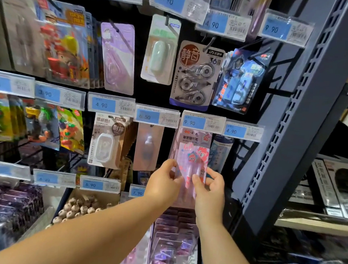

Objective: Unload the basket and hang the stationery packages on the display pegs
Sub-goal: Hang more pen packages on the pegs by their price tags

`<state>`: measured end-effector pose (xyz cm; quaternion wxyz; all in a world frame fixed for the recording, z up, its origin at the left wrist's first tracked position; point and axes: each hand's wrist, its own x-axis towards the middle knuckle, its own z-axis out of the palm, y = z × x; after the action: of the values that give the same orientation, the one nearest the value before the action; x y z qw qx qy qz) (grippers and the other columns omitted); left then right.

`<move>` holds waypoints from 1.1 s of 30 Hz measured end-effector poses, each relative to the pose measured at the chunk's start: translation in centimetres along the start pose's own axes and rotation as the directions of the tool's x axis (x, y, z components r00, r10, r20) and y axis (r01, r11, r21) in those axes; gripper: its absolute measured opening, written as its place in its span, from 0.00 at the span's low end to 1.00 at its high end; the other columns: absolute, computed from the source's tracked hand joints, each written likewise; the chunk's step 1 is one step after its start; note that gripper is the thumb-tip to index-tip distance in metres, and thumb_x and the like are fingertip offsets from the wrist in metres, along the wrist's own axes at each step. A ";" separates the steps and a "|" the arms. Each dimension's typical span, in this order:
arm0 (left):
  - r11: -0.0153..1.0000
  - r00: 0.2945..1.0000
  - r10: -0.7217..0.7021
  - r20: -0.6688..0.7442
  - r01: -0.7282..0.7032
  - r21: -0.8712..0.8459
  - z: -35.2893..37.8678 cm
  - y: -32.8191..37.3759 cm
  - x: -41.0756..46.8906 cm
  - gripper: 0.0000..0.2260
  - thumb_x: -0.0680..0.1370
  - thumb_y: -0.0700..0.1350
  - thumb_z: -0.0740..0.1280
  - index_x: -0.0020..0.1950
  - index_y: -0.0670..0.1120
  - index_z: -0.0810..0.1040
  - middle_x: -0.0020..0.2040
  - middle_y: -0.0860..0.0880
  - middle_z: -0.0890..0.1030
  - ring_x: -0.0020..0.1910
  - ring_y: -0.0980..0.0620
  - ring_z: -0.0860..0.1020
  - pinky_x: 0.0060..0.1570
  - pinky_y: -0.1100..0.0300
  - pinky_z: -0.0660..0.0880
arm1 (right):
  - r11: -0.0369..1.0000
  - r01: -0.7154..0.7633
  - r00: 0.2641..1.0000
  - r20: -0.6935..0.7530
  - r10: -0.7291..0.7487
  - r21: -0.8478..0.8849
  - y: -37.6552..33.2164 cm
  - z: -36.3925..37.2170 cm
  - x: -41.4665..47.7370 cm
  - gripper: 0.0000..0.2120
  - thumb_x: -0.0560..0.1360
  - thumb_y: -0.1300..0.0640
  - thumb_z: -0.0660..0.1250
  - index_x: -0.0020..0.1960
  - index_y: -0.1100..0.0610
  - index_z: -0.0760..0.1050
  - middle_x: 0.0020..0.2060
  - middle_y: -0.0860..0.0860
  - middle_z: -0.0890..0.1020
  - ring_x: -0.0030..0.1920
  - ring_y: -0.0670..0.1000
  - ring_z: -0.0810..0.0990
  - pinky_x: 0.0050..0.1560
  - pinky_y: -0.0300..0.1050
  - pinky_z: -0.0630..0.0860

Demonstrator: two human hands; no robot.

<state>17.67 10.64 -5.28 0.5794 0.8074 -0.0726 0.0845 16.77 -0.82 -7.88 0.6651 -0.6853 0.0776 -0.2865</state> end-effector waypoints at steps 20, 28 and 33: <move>0.989 0.996 0.070 -0.054 -0.063 0.133 0.1 -0.4 3.1 0.04 0.78 0.41 0.62 0.47 0.50 0.70 0.36 0.50 0.76 0.32 0.48 0.72 0.33 0.55 0.70 | 0.997 -0.017 0.998 -0.058 0.012 -0.078 0.8 1.8 2.4 0.13 0.74 0.52 0.72 0.53 0.42 0.72 0.45 0.47 0.79 0.46 0.52 0.80 0.44 0.44 0.75; 0.967 0.996 -0.008 -0.086 0.030 0.255 -0.9 -0.7 4.7 0.11 0.79 0.44 0.67 0.61 0.48 0.76 0.52 0.49 0.80 0.46 0.48 0.75 0.44 0.61 0.68 | 0.978 -0.079 0.997 -0.036 0.074 -0.191 1.0 1.8 3.0 0.17 0.72 0.50 0.74 0.58 0.51 0.74 0.42 0.44 0.80 0.42 0.45 0.78 0.40 0.40 0.71; 0.969 0.997 -0.013 -0.074 0.031 0.246 -1.6 -1.3 4.3 0.07 0.79 0.43 0.67 0.57 0.47 0.75 0.50 0.49 0.79 0.47 0.47 0.77 0.43 0.59 0.70 | 0.959 -0.078 0.995 -0.082 0.057 -0.274 0.9 1.5 2.6 0.20 0.73 0.48 0.73 0.61 0.51 0.72 0.51 0.47 0.77 0.47 0.46 0.75 0.38 0.32 0.66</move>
<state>22.06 12.49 -5.04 0.4775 0.8704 -0.0317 0.1157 19.90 -0.92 -7.89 0.5688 -0.7575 0.1646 -0.2750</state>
